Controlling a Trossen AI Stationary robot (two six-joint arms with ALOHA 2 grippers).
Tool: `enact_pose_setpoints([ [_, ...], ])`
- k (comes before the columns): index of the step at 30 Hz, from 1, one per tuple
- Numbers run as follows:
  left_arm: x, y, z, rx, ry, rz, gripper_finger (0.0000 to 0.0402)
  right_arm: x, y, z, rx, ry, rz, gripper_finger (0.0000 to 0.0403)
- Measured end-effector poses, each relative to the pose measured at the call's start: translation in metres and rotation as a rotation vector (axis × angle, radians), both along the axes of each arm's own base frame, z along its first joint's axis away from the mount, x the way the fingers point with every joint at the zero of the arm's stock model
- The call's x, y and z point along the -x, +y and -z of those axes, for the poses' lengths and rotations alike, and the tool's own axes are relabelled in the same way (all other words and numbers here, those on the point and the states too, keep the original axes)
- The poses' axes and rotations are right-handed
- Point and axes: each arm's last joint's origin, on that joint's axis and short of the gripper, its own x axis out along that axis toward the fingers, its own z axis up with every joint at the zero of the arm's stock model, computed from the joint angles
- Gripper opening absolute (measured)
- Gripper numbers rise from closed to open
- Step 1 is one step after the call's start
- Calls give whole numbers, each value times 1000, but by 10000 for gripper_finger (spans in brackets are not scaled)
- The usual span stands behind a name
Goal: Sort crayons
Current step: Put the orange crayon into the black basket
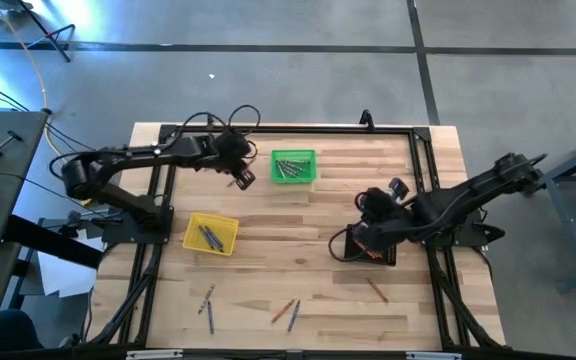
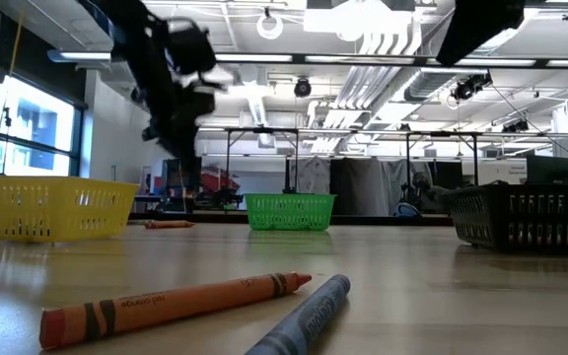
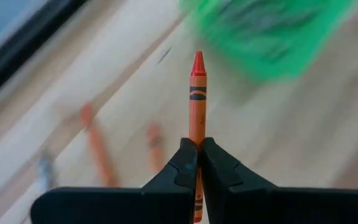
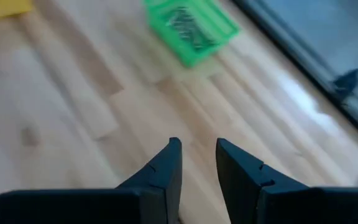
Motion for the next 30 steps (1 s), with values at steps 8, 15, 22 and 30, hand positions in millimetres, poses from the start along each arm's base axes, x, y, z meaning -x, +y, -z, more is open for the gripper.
enact_pose_setpoints([
  [8,-30,-50,-41,-102,-359,248,0,-8,4,66,16,-12,52,92],
  [15,-48,-84,-49,-114,-505,364,0,-11,-1,97,53,-351,-17,92],
  [22,-67,-116,-55,-132,-676,468,0,-17,-15,92,118,-777,-198,92],
  [30,-84,-134,-53,-148,-813,512,0,-11,-25,91,43,-1007,-281,92],
])
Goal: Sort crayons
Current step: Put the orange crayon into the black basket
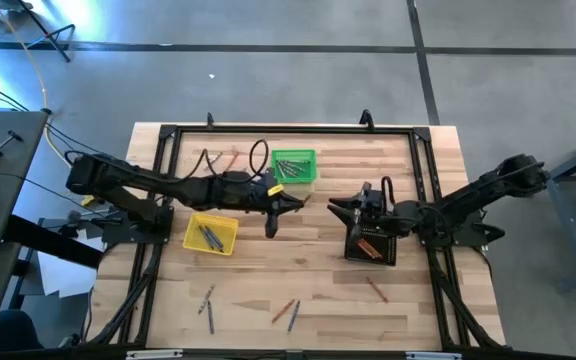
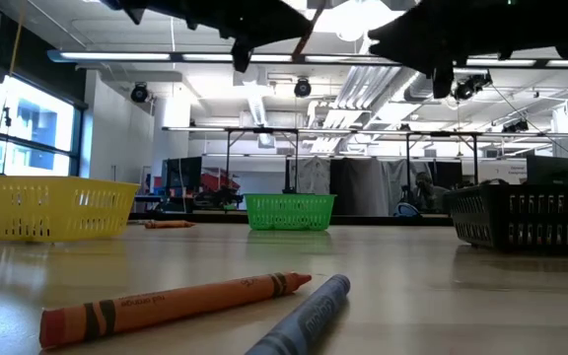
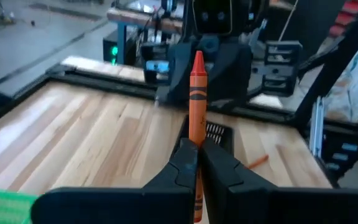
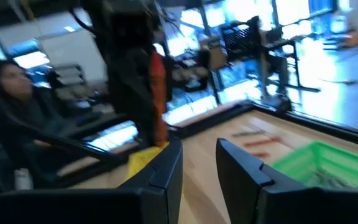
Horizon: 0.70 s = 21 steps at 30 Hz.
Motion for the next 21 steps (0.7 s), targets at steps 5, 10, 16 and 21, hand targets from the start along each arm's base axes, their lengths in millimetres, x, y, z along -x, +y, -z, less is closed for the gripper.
enact_pose_setpoints([
  [5,-11,-5,8,-2,-43,-1,0,-8,3,-13,12,-46,-37,92],
  [10,-15,-6,11,6,-62,-2,0,-21,7,-22,42,-50,-38,92],
  [16,-15,-8,10,8,-78,3,0,-31,10,-27,66,-46,-35,96],
  [21,-15,-9,9,1,-88,7,0,-40,11,-27,71,-32,-29,110],
])
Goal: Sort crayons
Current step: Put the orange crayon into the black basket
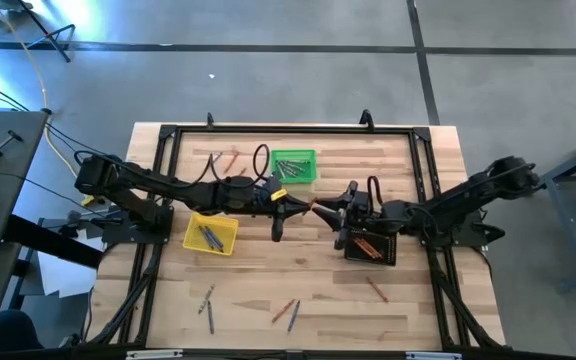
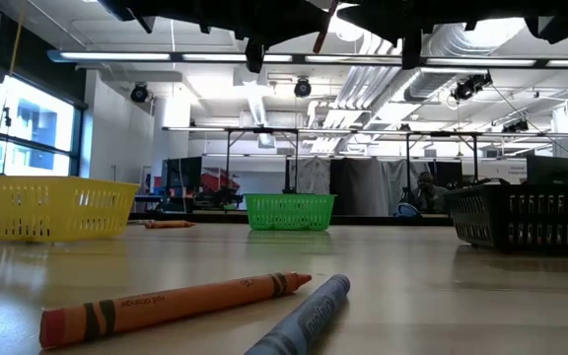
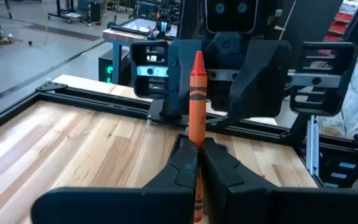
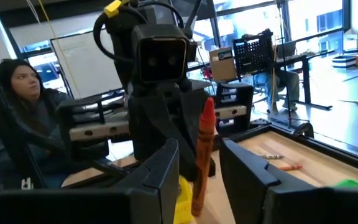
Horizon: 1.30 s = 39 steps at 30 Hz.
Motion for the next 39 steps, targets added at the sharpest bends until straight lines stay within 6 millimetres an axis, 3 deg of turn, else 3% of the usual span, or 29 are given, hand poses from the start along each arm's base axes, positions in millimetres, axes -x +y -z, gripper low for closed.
enact_pose_setpoints([
  [9,0,-2,-1,-2,-6,6,0,-24,-4,-8,20,-4,15,115],
  [17,1,-8,-1,-21,-11,23,0,-29,-10,-9,21,6,34,111],
  [20,0,-8,-2,-25,-15,22,0,-29,-10,-9,6,1,32,85],
  [24,1,-8,-2,-28,-16,17,0,-29,-10,-9,-1,-2,28,15],
  [27,0,-7,-2,-29,-16,15,3,-29,-10,-9,-5,-3,29,14],
  [32,0,-7,-2,-31,-18,-5,27,-23,-13,-13,2,40,90,7],
  [39,3,-8,0,-49,24,6,73,7,-25,-15,-32,256,310,4],
])
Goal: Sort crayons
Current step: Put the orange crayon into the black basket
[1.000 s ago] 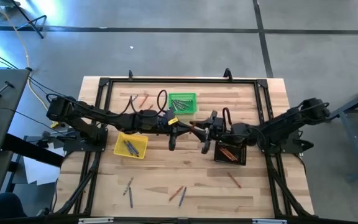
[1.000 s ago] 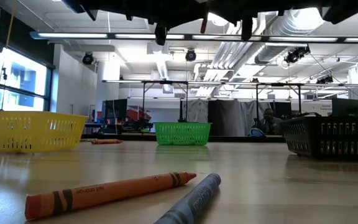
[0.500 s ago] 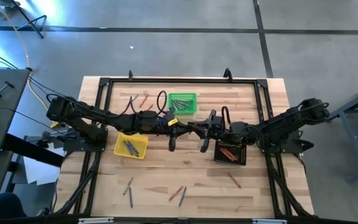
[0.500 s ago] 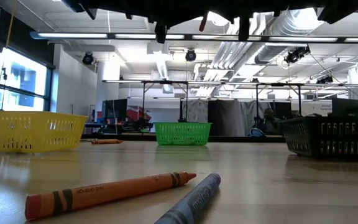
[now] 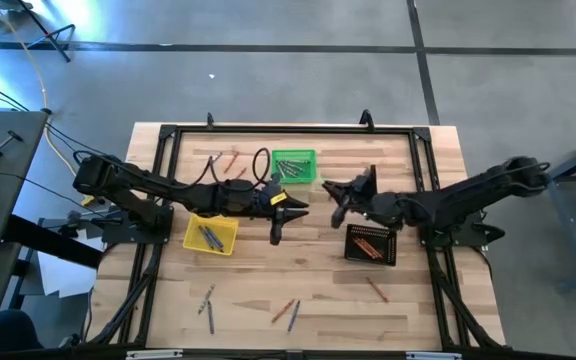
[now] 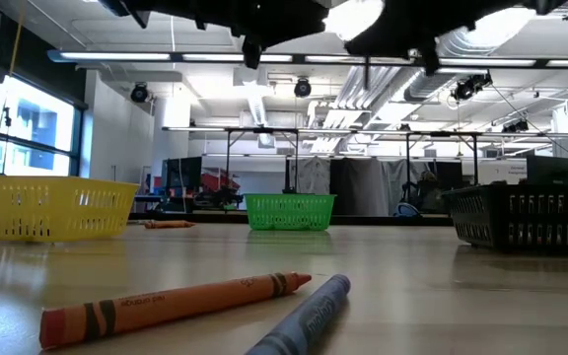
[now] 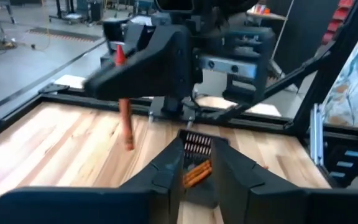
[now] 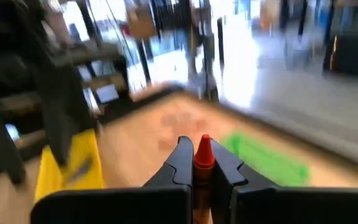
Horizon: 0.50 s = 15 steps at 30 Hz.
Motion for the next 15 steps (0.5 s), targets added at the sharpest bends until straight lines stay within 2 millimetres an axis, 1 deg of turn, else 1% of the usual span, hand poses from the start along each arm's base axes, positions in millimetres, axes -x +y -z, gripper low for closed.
enact_pose_setpoints([
  [1,0,-1,1,0,10,2,77,6,0,2,-48,34,-4,4],
  [4,1,-3,6,16,61,4,86,23,5,13,-271,123,-62,4],
  [7,2,-4,9,24,98,4,87,36,18,29,-471,247,-83,3],
  [9,3,-4,10,23,110,2,86,45,28,37,-574,311,-71,3],
  [12,2,-3,10,24,102,-1,84,56,40,47,-656,372,-28,3],
  [15,2,-3,9,24,101,-1,83,61,48,55,-690,420,5,3],
])
